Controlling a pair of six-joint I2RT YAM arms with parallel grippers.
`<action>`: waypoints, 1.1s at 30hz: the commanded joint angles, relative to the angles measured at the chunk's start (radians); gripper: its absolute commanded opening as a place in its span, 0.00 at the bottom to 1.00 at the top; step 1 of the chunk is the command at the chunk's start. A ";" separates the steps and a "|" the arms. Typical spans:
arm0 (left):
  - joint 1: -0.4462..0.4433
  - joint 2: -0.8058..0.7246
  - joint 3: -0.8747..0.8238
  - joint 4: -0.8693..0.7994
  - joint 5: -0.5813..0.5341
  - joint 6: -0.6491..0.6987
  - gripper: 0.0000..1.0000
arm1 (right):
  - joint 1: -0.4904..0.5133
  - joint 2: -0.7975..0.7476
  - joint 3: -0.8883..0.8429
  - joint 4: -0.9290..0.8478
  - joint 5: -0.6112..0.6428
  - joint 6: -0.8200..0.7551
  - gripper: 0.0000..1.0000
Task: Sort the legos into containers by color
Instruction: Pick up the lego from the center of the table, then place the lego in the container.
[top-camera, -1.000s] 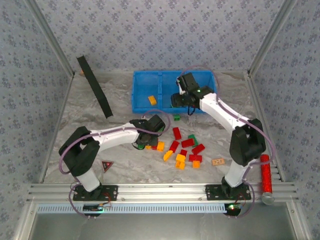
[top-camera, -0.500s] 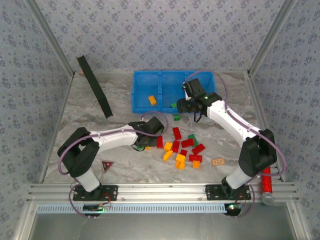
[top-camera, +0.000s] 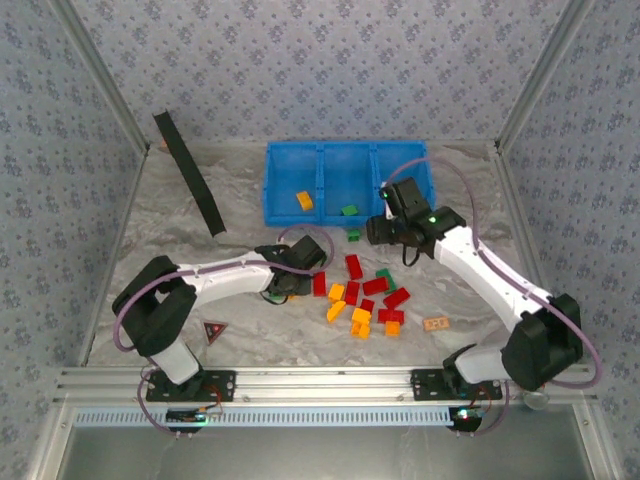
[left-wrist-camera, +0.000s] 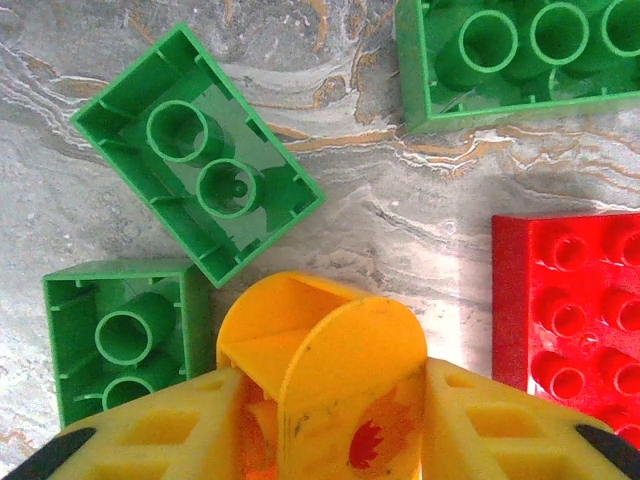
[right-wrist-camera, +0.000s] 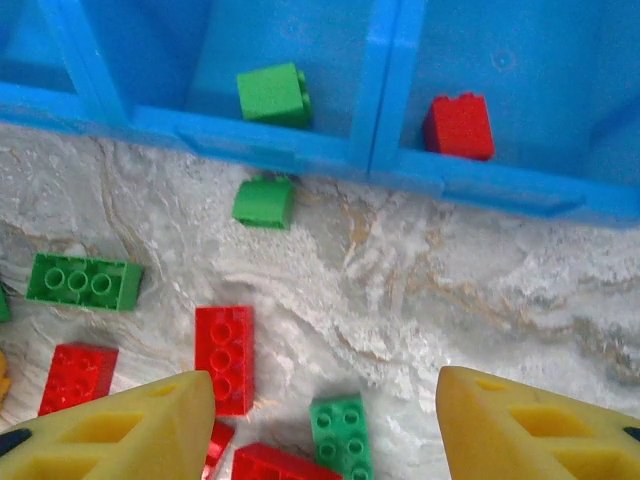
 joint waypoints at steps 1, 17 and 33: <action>0.004 0.043 -0.046 -0.112 0.024 0.000 0.30 | 0.007 -0.098 -0.077 -0.055 -0.008 0.065 0.63; 0.056 -0.115 0.271 -0.258 -0.027 0.158 0.29 | 0.021 -0.389 -0.484 0.029 -0.144 0.390 0.64; 0.323 0.174 0.682 -0.205 0.041 0.317 0.30 | 0.107 -0.491 -0.611 0.146 -0.095 0.522 0.68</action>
